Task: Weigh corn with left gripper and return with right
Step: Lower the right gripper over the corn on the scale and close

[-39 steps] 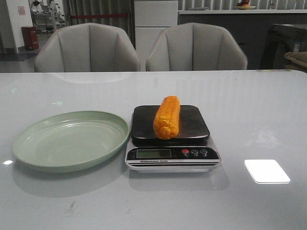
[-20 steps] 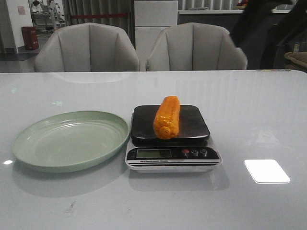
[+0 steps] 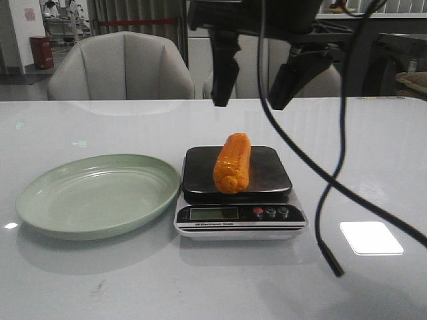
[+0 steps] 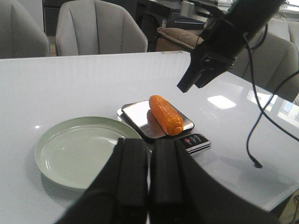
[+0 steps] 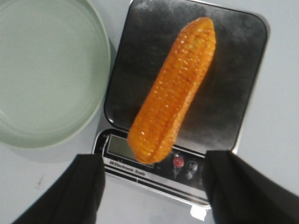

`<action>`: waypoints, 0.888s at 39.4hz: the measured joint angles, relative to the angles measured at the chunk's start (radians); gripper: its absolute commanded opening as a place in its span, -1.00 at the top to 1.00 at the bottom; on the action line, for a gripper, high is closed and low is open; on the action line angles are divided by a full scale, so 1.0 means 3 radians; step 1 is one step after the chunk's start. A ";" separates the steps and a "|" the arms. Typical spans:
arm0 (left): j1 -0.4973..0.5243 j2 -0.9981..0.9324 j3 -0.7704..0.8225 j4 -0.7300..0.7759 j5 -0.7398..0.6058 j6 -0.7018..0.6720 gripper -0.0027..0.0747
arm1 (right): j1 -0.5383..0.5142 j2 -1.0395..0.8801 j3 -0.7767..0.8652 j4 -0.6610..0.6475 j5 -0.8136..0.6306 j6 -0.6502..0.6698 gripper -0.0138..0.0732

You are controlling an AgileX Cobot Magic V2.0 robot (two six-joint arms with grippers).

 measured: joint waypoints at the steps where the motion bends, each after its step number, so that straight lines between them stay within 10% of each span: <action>1: 0.0000 0.0000 0.0000 0.0000 0.0000 0.0000 0.64 | 0.0014 0.0046 -0.0054 -0.0018 0.0009 0.0070 -0.57; 17: 0.0000 0.0000 0.0000 0.0000 0.0000 0.0000 0.64 | 0.0157 0.0757 -0.0432 -0.0435 0.0303 0.0920 -0.53; 26: 0.0000 0.0000 0.0000 0.0000 0.0000 0.0000 0.64 | 0.0155 0.0985 -0.0488 -0.0449 0.0344 0.1007 0.00; 35: 0.0000 0.0000 0.0000 0.0000 0.0000 0.0000 0.64 | 0.0173 0.1032 -0.0616 -0.0226 0.0270 0.0977 0.04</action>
